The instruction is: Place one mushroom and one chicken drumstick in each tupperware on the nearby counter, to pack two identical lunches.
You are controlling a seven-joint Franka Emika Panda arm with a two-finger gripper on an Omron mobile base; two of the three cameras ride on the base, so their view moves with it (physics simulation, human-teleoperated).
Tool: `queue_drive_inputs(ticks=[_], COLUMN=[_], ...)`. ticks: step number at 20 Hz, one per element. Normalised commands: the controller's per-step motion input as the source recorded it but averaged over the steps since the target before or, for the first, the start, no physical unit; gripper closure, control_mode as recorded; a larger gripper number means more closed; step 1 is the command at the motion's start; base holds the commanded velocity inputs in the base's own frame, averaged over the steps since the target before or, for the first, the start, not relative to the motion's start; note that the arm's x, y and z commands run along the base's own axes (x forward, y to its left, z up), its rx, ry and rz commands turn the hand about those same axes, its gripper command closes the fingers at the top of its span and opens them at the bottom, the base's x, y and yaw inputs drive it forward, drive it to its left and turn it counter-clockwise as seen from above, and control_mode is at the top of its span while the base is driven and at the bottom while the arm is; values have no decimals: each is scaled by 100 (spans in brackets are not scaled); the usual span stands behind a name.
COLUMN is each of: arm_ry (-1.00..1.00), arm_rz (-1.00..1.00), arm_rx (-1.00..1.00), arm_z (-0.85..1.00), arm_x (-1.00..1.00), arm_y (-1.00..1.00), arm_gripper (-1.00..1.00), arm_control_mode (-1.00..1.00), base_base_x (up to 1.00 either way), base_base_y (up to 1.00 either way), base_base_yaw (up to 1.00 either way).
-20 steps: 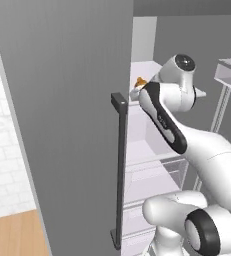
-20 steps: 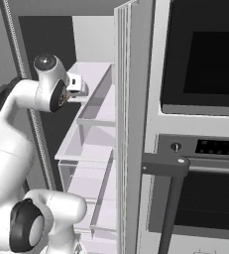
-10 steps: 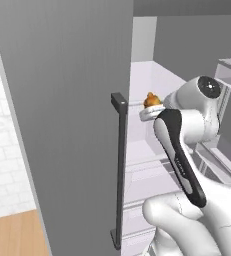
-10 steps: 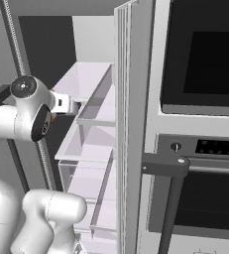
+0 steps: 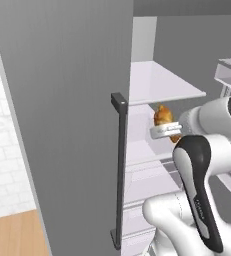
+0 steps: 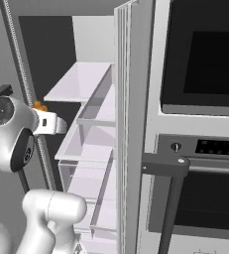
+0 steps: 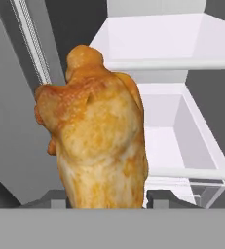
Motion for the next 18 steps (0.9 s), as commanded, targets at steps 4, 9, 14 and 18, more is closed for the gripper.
queue_drive_inputs(ticks=[4,9,14,18], arm_ry=[7,2,0,0], arm_rz=[-1,0,0,0], arm_rx=[0,0,0,0], arm_z=[-1,0,0,0], arm_x=[-17,-10,0,0], arm_y=[28,4,0,0], arm_gripper=[100,100,100,100], arm_control_mode=[-100,100,100,100], base_base_x=[0,-79,-100,-100], base_base_y=[0,6,17,6], base_base_yaw=[0,-1,-14,-37])
